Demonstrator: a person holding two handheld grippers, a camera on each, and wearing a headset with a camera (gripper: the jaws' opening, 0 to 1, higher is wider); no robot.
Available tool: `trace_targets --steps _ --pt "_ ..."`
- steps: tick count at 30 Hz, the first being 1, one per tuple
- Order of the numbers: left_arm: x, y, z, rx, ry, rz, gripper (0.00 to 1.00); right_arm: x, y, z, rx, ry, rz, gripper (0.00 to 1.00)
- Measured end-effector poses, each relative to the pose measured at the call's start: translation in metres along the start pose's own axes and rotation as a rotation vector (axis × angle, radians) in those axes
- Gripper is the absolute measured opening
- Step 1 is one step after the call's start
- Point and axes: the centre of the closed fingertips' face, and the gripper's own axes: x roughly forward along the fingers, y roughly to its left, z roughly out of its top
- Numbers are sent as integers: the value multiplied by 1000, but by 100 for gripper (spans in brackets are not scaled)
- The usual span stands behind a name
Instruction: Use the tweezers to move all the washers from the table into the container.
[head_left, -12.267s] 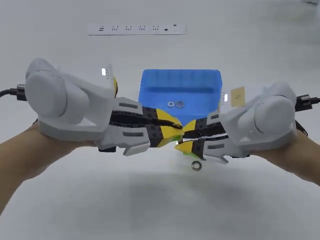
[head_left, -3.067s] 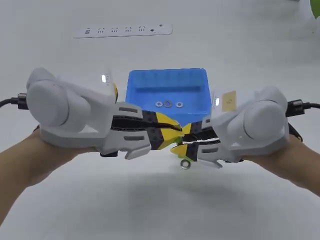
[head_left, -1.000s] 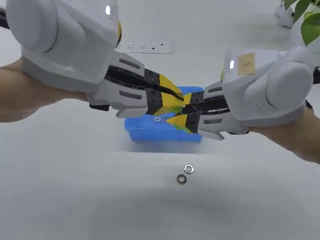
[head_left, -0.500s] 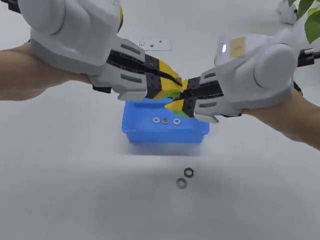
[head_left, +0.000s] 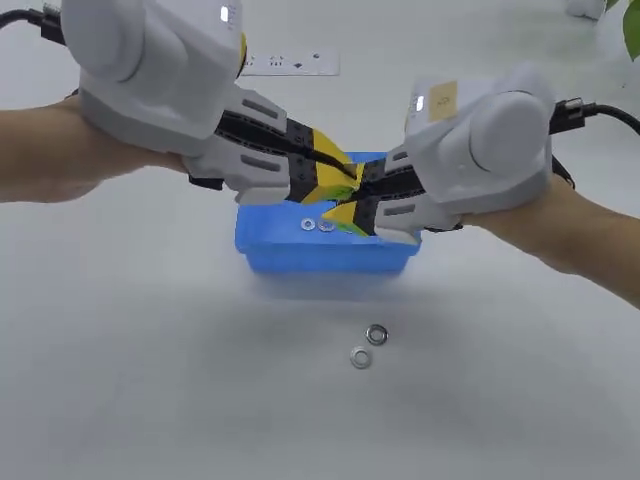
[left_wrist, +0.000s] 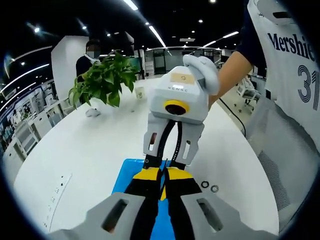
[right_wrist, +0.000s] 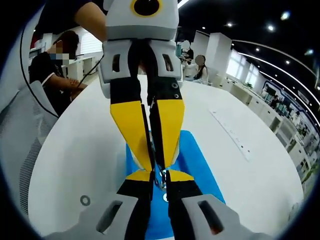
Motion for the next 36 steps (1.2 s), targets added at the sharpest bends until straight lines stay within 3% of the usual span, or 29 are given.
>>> trace_targets --steps 8,19,26,36 --pt "8 2 -6 -20 -4 -6 7 4 0 -7 26 2 7 11" --pt "10 7 -10 18 -4 -4 6 3 0 -6 35 -6 6 11" --pt "5 6 -3 34 -9 -1 6 -5 1 0 25 -13 -6 11" --pt "-11 0 22 64 -48 28 6 -25 3 21 -6 -51 -35 10"
